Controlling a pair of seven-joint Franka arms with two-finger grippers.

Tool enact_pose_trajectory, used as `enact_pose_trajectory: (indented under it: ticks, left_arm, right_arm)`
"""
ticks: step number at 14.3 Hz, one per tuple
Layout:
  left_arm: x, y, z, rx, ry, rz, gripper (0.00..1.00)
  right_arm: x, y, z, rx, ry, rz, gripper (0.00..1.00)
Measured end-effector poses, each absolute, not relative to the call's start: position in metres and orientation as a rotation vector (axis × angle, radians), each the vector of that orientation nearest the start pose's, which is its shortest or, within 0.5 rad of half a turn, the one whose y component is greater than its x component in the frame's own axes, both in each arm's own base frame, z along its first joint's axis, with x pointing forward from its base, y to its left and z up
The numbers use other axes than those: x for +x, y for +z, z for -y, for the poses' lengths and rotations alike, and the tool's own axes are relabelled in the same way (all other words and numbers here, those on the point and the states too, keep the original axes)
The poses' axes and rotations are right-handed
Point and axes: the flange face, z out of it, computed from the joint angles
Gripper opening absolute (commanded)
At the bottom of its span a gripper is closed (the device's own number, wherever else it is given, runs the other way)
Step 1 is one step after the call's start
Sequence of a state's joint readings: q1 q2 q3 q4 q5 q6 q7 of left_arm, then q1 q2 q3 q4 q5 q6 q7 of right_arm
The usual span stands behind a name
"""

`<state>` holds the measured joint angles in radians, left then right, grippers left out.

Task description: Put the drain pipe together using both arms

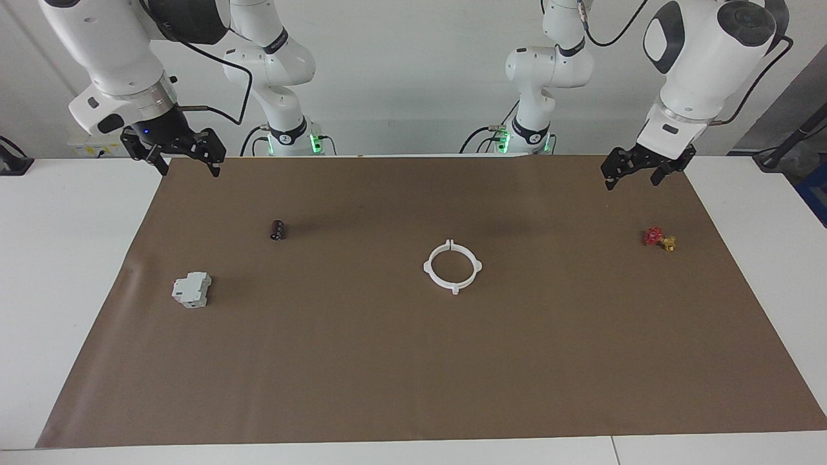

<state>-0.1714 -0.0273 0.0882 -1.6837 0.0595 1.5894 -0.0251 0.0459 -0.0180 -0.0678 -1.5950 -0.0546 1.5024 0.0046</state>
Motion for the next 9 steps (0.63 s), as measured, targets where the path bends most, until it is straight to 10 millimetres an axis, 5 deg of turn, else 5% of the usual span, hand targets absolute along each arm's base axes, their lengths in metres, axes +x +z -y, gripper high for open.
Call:
enact_pose_trajectory:
  ticks: [3,9]
  left_arm:
    - [0.543,0.584,0.044,-3.075,0.107,-0.150,1.00]
    - [0.545,0.587,0.018,-3.117,0.125,-0.165,1.00]
  right_arm:
    - [0.541,0.617,0.018,-3.192,0.120,-0.045,1.00]
    - [0.541,0.617,0.018,-3.192,0.120,-0.045,1.00]
